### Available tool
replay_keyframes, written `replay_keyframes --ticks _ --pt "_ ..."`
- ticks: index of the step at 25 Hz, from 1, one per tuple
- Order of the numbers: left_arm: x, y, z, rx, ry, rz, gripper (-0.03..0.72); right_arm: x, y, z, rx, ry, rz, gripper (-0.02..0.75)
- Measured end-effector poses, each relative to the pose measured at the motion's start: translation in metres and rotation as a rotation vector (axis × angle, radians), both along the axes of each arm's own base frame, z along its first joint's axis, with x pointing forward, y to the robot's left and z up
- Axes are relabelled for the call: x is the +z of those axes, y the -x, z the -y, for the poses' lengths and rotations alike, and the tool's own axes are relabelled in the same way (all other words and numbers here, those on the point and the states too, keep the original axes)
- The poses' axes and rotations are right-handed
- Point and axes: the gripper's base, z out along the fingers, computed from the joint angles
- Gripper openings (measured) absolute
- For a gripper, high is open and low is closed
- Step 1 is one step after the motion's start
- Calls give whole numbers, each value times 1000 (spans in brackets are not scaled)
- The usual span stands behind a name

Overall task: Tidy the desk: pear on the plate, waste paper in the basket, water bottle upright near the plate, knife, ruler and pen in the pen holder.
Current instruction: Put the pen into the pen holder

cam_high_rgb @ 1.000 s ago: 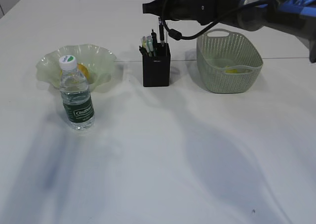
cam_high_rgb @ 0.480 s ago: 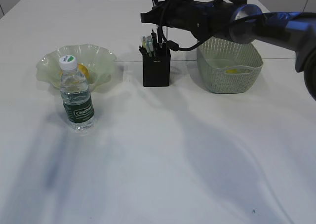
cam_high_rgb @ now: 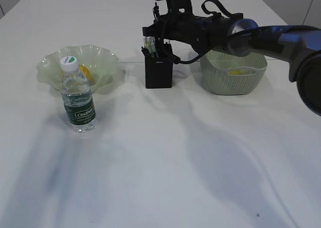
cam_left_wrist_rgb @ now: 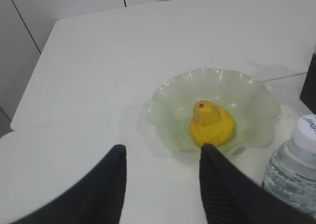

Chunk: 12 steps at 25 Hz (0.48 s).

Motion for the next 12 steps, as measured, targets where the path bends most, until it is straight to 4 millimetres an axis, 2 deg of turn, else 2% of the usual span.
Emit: replay_keyframes --ticks 12 --pt "0 0 0 -1 -1 0 341 -9 -1 -1 1 2 -5 69"
